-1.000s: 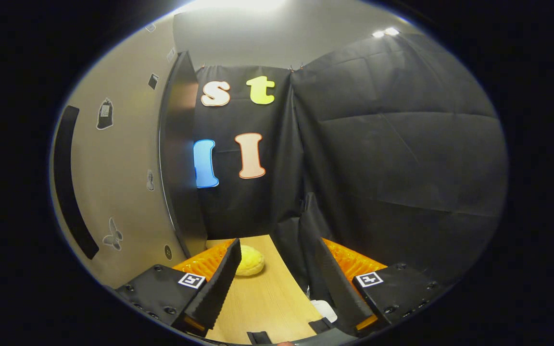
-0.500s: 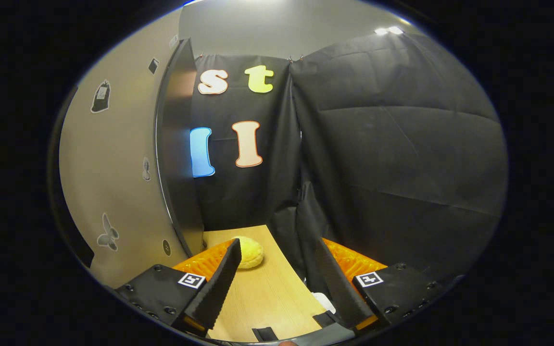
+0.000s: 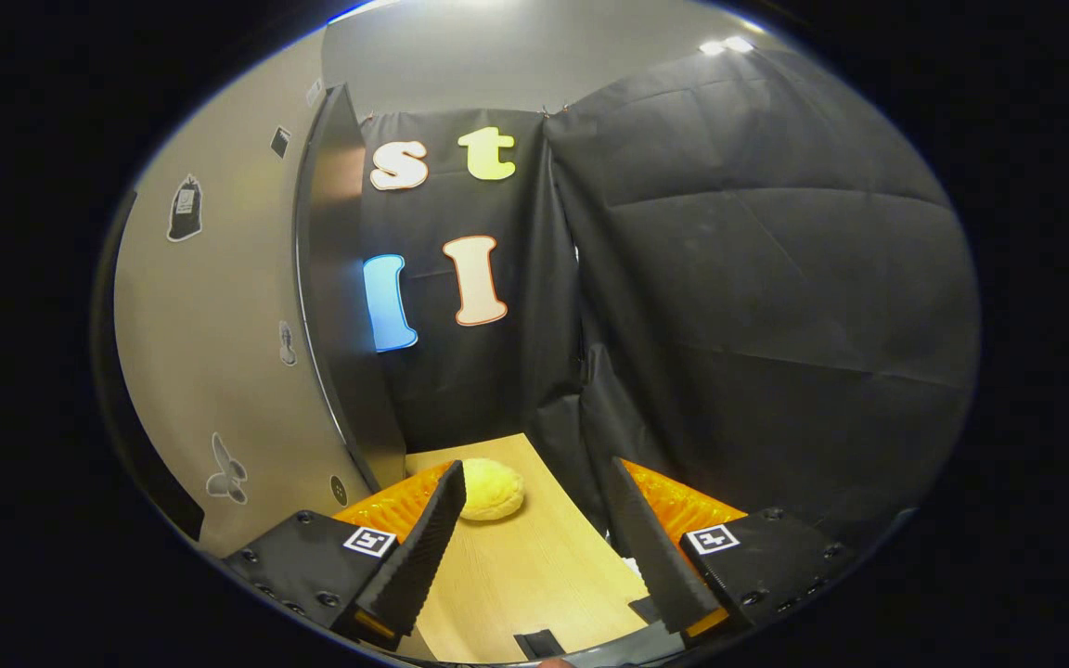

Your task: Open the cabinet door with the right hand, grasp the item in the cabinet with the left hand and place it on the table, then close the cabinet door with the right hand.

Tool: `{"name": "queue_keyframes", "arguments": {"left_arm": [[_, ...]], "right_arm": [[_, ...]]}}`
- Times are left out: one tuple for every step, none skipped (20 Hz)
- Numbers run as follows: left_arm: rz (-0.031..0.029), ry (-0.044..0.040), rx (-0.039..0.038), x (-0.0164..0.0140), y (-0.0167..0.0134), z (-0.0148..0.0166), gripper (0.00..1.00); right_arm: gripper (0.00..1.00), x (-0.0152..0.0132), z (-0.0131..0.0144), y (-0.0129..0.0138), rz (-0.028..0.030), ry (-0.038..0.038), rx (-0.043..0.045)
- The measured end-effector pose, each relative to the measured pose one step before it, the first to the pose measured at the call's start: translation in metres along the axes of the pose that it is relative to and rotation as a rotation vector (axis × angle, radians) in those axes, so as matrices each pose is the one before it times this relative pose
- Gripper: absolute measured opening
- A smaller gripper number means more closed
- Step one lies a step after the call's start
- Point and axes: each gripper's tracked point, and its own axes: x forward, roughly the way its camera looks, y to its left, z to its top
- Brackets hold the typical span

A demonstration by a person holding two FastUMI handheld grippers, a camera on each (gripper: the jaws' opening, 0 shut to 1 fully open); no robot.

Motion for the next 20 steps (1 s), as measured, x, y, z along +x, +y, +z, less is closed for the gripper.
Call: {"name": "queue_keyframes", "arguments": {"left_arm": [[-0.00502, 0.00189, -0.00248, -0.00351, 0.00027, 0.00142, 0.51], [0.00353, 0.0018, -0.00267, -0.00245, 0.00124, -0.00004, 0.51], [0.00517, -0.00313, -0.00269, -0.00388, 0.00102, 0.00119, 0.51], [0.00897, -0.00604, -0.00349, -0.00539, 0.00172, 0.00232, 0.52], [0.00714, -0.00856, -0.00374, -0.00495, 0.00319, 0.00256, 0.51], [0.00348, -0.00708, -0.00244, -0.00582, 0.00232, 0.00243, 0.52], [0.00386, -0.00508, -0.00008, -0.00675, 0.00202, 0.00175, 0.52], [0.00813, -0.00363, 0.00102, -0.00625, 0.00259, 0.00249, 0.51], [0.00838, -0.0048, -0.00173, -0.00722, 0.00295, 0.00134, 0.51], [0.00809, -0.00038, -0.00446, -0.00674, 0.00268, 0.00152, 0.51], [0.00628, -0.00065, -0.00477, -0.00787, 0.0024, -0.00099, 0.5], [0.00689, 0.00059, -0.0016, -0.00758, 0.00234, -0.00056, 0.5], [0.00733, 0.00329, 0.00032, -0.00575, 0.00323, -0.00369, 0.5], [0.01011, 0.00312, 0.00275, -0.0082, 0.00278, -0.002, 0.5], [0.00965, 0.00384, 0.00294, -0.00841, 0.00234, -0.00238, 0.5], [0.00976, 0.00378, 0.00159, -0.00796, 0.00303, -0.00305, 0.5], [0.00976, 0.00592, 0.00019, -0.00716, 0.00284, -0.0034, 0.5], [0.00995, 0.00812, -0.00112, -0.00715, 0.00175, -0.00369, 0.51], [0.00828, 0.00601, -0.00201, -0.00693, 0.00234, -0.00356, 0.51], [0.00891, 0.00378, -0.00082, -0.00708, 0.00222, -0.00326, 0.51]], "right_arm": [[0.98, -0.00037, 0.00039, -0.00065, 0.00443, 0.00088, 0.00022], [0.93, -0.00045, 0.0004, 0.00078, 0.00391, -0.00288, -0.00352], [0.93, -0.00084, 0.00159, -0.0003, 0.00515, -0.00593, -0.00502], [0.98, -0.00014, 0.00201, 0.00095, 0.00511, -0.0071, -0.00718], [0.98, -0.00052, 0.00134, -0.00146, 0.00441, -0.00355, -0.00919], [0.98, 0.00046, -0.00016, 0.00008, 0.00497, -0.00128, -0.01008], [0.98, 0.00007, 0.00081, -0.00111, 0.00575, 0.00062, -0.00694], [0.98, -0.00066, -0.00116, 0.00025, 0.00974, 0.00119, -0.00268], [0.98, -0.00086, -0.00022, -0.00075, 0.01101, 0.00106, 0.00186], [0.98, -0.00036, -0.00127, 0.00032, 0.01052, 0.00222, 0.00302], [0.98, -0.00026, -0.00043, -0.00104, 0.01037, 0.00203, 0.00247], [0.98, 0.00063, -0.00079, 0.0001, 0.00842, 0.00202, 0.00025], [0.98, -0.00036, -0.00002, -0.00188, 0.00646, 0.00195, -0.00232], [0.98, -0.00007, -0.00099, -0.00083, 0.006, 0.00138, -0.00432], [0.98, -0.00059, 0.00006, -0.00244, 0.00726, 0.00038, -0.00337], [0.98, -0.00008, 0.00033, 0.00059, 0.00938, 0.00059, -0.00195], [0.98, 0.00011, 0.00026, -0.00096, 0.01052, 0.00089, 0.0], [0.98, 0.00063, -0.00096, 0.00068, 0.01157, 0.00029, -0.00097], [0.98, 0.00025, -0.00047, -0.00109, 0.0083, 0.002, -0.00519], [0.98, 0.0011, -0.0008, 0.00027, 0.00554, 0.00166, -0.01006]]}}
